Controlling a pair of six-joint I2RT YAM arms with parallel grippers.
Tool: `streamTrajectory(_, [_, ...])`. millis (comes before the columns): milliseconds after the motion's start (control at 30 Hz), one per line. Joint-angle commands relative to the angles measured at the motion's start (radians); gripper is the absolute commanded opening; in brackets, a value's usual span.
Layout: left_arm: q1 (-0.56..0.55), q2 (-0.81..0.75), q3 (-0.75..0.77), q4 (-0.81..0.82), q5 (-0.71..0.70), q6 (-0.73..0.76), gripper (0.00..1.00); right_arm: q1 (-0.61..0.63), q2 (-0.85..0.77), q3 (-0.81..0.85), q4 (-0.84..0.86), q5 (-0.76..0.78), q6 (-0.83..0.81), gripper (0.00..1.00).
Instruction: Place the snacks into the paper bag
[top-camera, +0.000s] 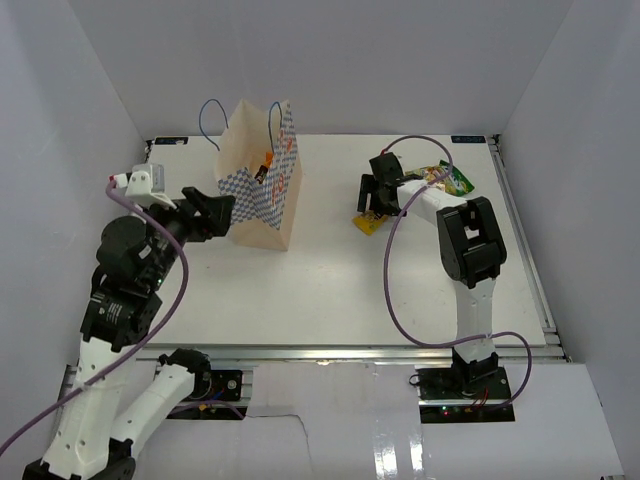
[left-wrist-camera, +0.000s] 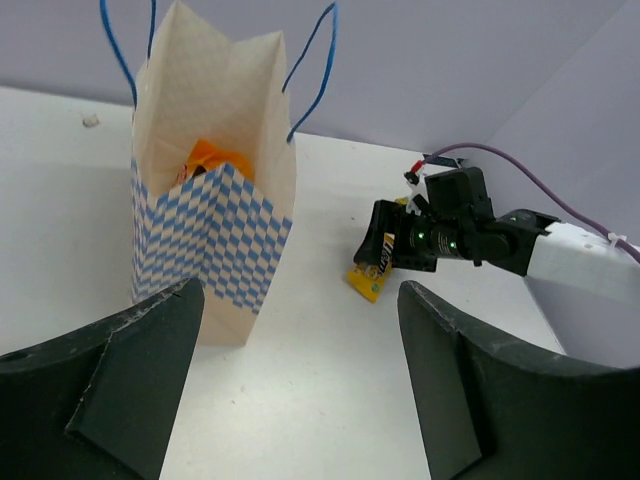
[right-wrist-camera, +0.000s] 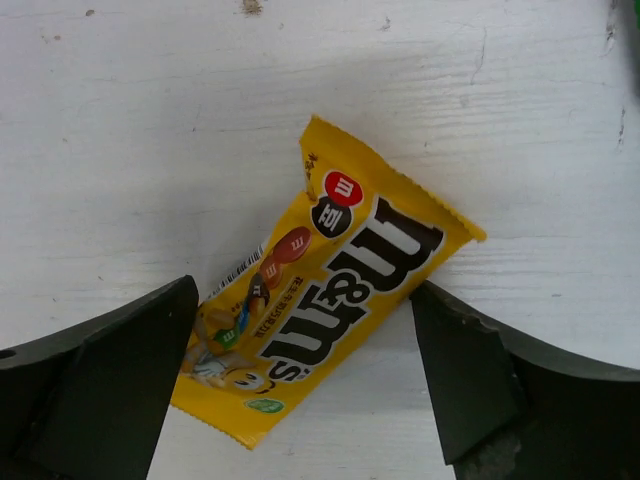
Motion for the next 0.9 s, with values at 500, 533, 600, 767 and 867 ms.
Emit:
streamTrajectory(500, [0.000,-0.336,-0.400,-0.103,0.013,-0.306,0.90,0.002,-0.277,-0.160,0.189,-0.221,-0.224,0.27])
streamTrajectory(533, [0.000,-0.339,-0.429,-0.101,0.042,-0.310,0.90,0.002,-0.301,-0.160,0.203,-0.301,-0.302,0.27])
streamTrajectory(600, [0.000,-0.345,-0.457,-0.101,0.064,-0.326,0.90,0.000,-0.366,-0.158,0.241,-0.486,-0.371,0.21])
streamTrajectory(767, [0.000,-0.380,-0.546,-0.091,0.124,-0.343,0.90,0.024,-0.440,-0.050,0.228,-0.808,-0.552,0.11])
streamTrajectory(867, [0.000,-0.408,-0.590,-0.081,0.142,-0.352,0.90,0.073,-0.430,0.085,0.206,-0.905,-0.604,0.11])
